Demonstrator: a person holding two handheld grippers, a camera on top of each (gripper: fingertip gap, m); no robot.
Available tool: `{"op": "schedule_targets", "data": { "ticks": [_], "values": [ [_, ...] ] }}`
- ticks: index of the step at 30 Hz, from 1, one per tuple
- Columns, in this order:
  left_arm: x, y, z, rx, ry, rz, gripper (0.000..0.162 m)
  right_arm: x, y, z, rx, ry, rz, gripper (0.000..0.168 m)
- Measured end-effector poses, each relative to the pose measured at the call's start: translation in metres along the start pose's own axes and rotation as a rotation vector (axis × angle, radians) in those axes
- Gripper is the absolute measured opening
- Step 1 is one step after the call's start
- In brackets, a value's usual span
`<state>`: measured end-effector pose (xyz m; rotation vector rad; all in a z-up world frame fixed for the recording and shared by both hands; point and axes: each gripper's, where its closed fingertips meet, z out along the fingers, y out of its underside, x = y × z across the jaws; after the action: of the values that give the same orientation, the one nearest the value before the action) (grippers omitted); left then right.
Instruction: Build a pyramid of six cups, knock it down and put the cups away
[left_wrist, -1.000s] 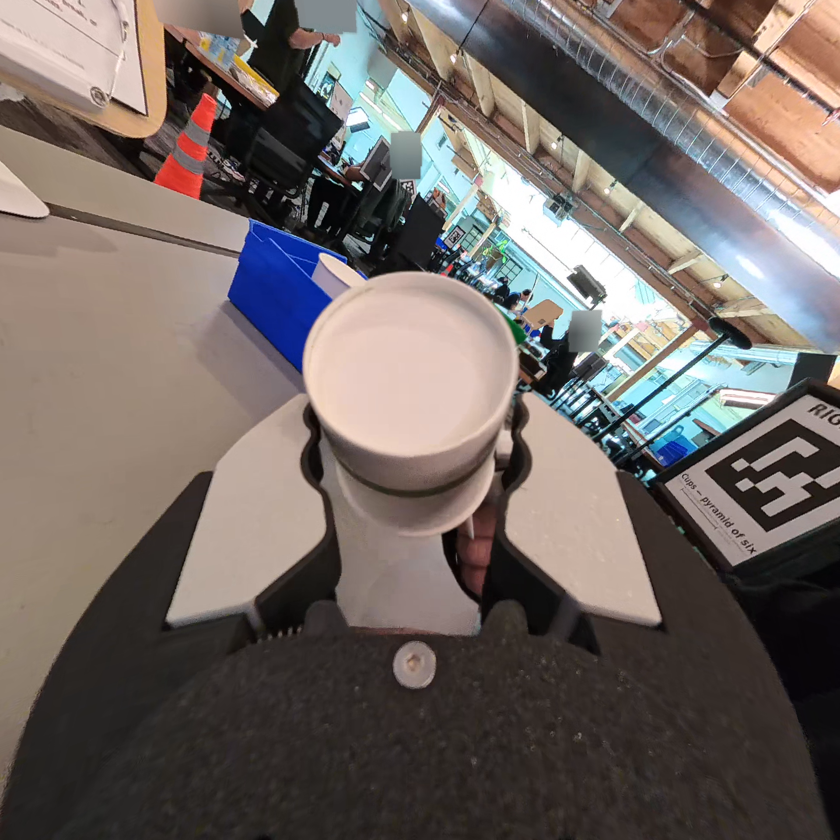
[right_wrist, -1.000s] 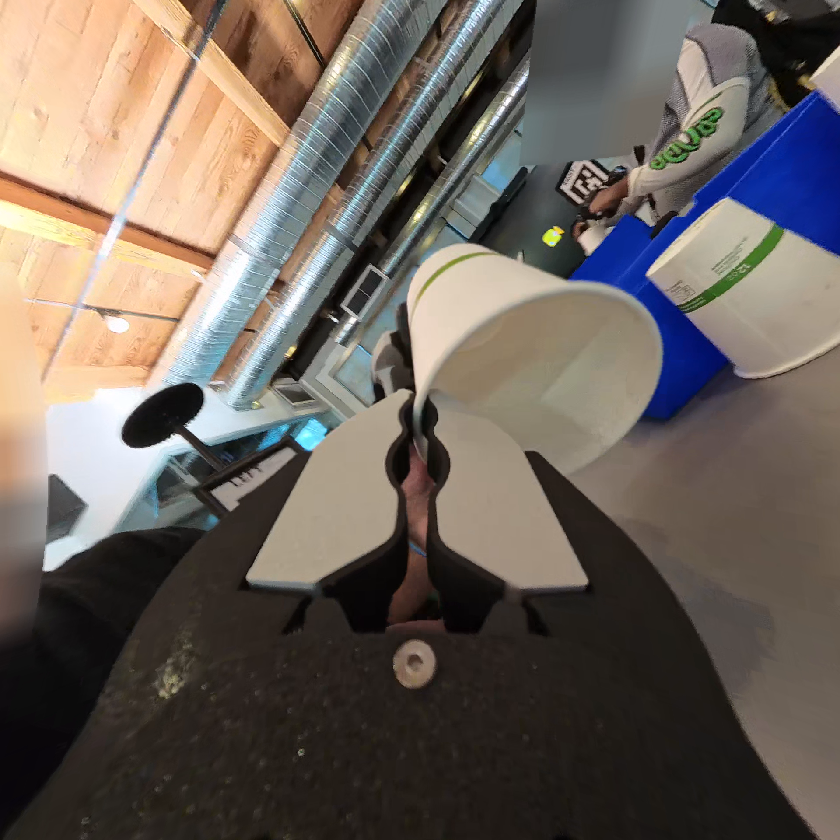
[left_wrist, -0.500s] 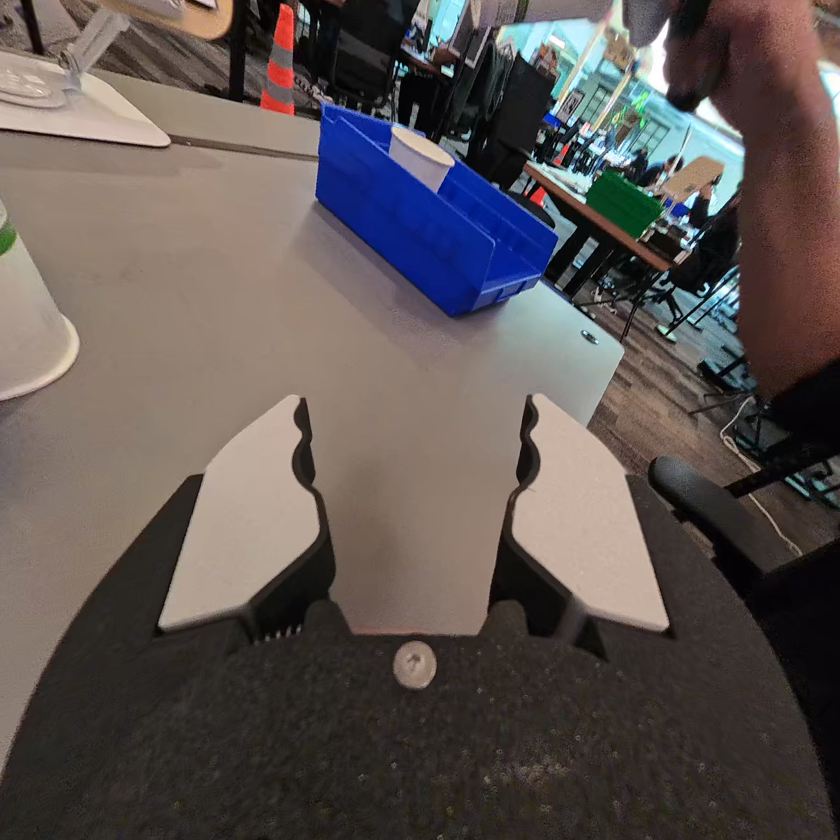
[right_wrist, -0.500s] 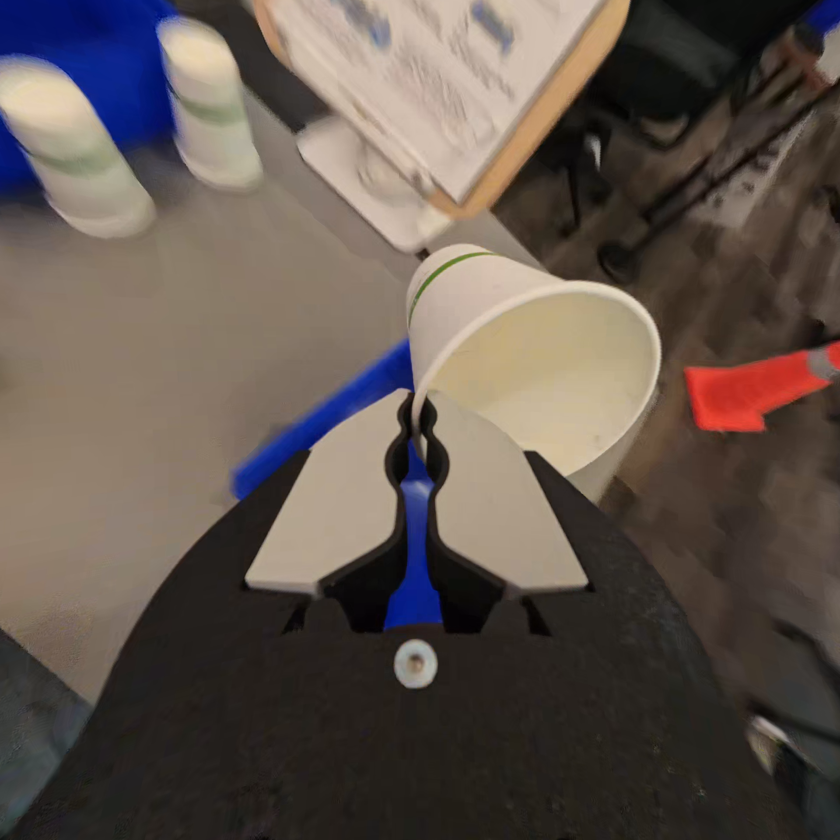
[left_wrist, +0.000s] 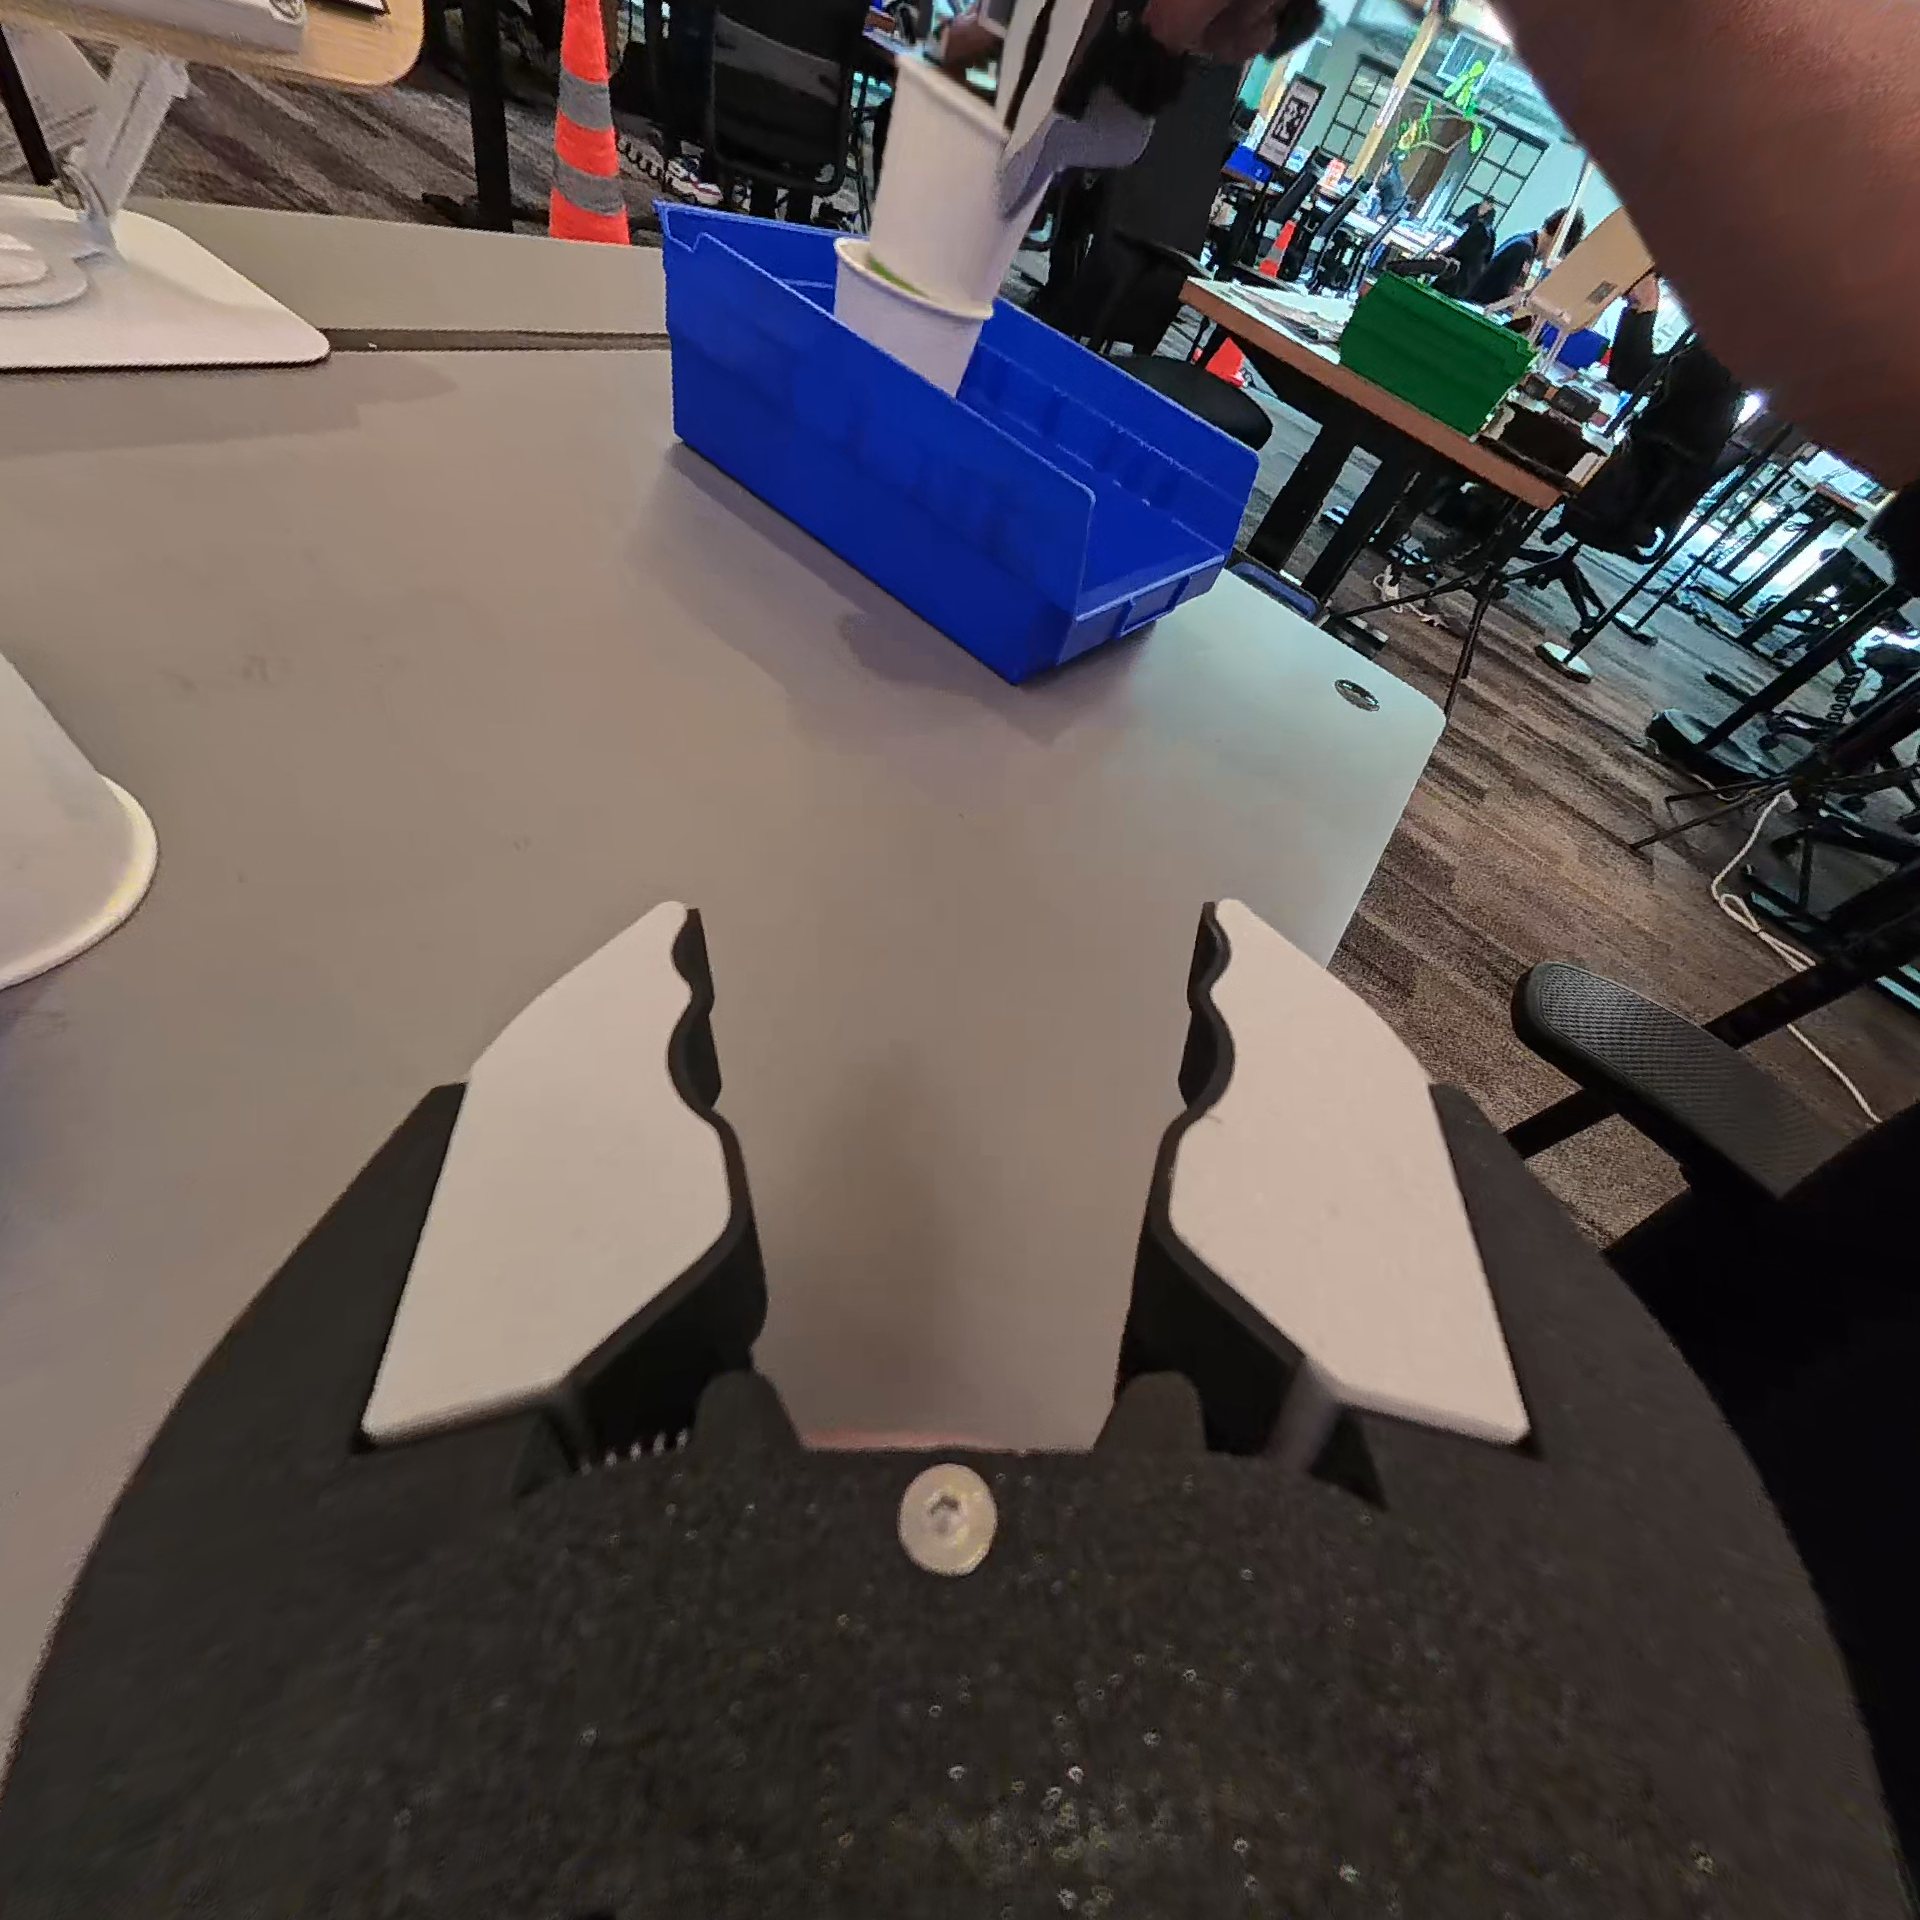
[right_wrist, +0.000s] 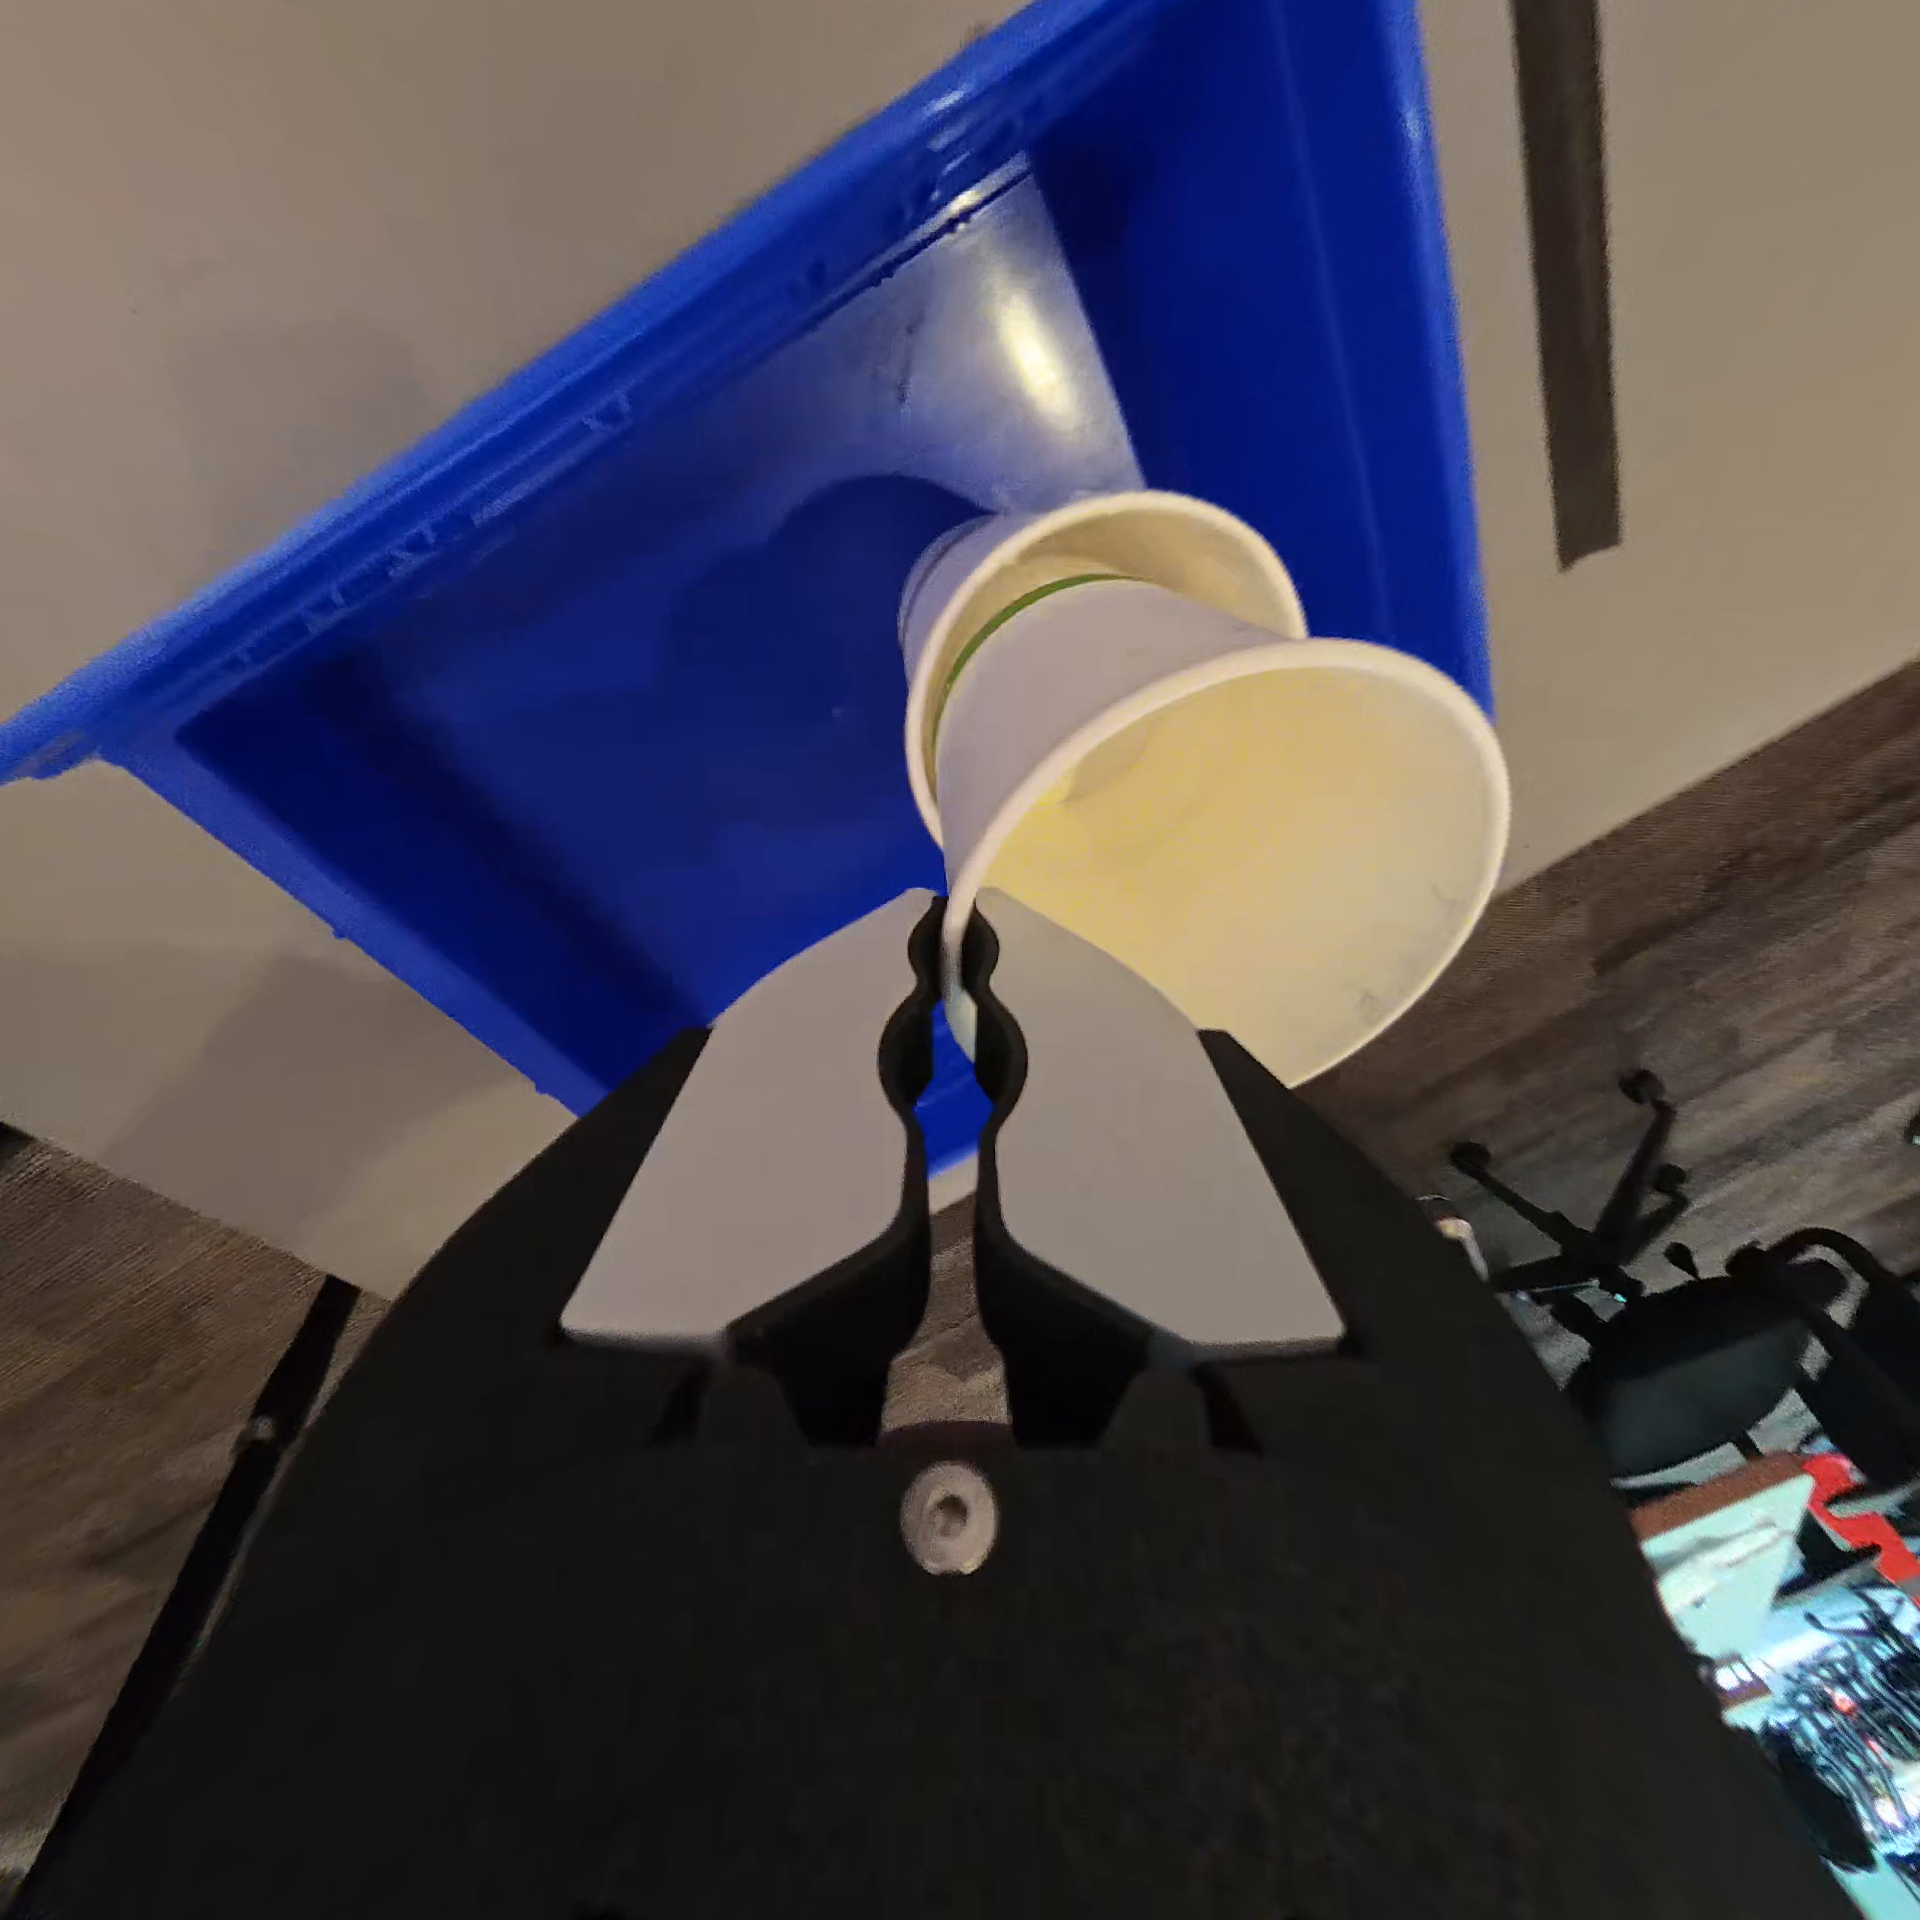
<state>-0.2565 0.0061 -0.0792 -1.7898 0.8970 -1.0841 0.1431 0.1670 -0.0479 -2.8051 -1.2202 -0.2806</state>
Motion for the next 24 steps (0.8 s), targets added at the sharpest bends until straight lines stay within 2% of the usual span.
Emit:
{"op": "schedule_targets", "data": {
  "ticks": [3,7,11,14,17,20,22,24],
  "values": [
    [0.001,0.003,0.002,-0.013,0.012,-0.008,0.087,-0.01,-0.004,0.021,-0.036,-0.084,0.002,0.002],
    [0.002,0.006,0.004,-0.029,0.014,0.006,0.088,-0.016,-0.007,0.048,-0.067,-0.134,0.011,0.023],
    [0.0,0.009,0.004,-0.043,0.008,0.018,0.088,-0.018,-0.009,0.053,-0.036,-0.122,0.012,0.026],
    [-0.004,0.011,0.003,-0.051,-0.003,0.02,0.088,-0.027,-0.029,0.016,0.223,-0.067,0.07,0.027],
    [-0.011,0.015,0.002,-0.074,-0.022,0.031,0.088,-0.062,-0.053,-0.049,0.68,0.038,0.154,0.032],
    [-0.019,0.016,0.0,-0.121,-0.052,0.056,0.087,-0.158,-0.075,-0.097,1.215,-0.169,0.242,0.032],
    [-0.027,0.006,-0.004,-0.163,-0.082,0.125,0.087,-0.233,-0.083,-0.091,1.356,-0.355,0.217,0.034],
    [-0.039,-0.012,-0.01,-0.23,-0.114,0.231,0.087,-0.296,-0.094,-0.065,1.356,-0.447,0.162,0.037]
  ]
}}
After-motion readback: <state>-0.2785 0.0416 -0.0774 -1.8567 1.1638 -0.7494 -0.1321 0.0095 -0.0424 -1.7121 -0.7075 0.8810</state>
